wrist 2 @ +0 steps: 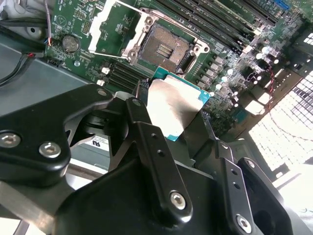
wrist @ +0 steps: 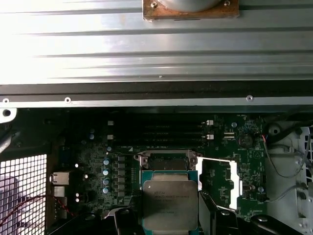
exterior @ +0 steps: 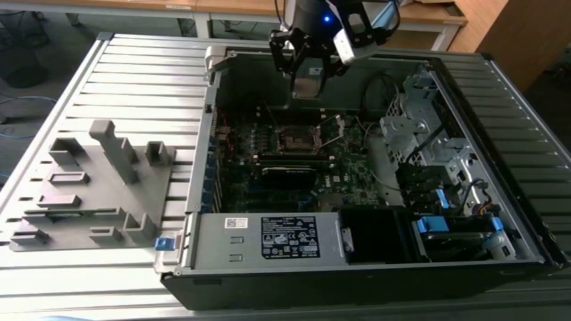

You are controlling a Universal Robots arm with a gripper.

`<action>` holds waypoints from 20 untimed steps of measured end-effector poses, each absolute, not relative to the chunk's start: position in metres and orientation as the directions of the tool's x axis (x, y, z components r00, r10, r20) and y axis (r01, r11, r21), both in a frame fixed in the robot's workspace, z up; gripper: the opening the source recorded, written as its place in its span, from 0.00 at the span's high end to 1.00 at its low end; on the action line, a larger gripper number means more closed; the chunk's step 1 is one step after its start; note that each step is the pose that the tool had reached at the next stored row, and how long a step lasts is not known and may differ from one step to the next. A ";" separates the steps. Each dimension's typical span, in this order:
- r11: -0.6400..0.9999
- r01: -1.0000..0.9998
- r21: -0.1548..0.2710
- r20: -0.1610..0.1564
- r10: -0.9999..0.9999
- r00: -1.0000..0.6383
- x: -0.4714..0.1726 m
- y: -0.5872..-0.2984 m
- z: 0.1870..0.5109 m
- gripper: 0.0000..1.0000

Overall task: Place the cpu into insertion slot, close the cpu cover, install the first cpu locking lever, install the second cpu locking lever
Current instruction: 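Place the cpu into insertion slot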

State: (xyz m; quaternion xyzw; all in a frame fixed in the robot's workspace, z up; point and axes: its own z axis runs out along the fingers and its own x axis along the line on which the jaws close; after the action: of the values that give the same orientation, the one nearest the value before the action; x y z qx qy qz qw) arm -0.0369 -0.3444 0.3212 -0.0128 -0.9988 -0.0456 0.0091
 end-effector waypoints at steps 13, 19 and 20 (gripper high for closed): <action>0.996 0.026 0.091 0.019 0.025 -1.000 -0.037 -0.344 0.319 0.46; 0.996 0.026 0.091 0.019 0.025 -1.000 -0.037 -0.344 0.319 0.46; 0.995 0.026 0.091 0.019 0.025 -1.000 -0.037 -0.344 0.318 0.46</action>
State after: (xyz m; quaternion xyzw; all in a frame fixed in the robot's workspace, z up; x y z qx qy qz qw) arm -0.0369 -0.3444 0.3184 -0.0128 -0.9988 -0.0457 0.0091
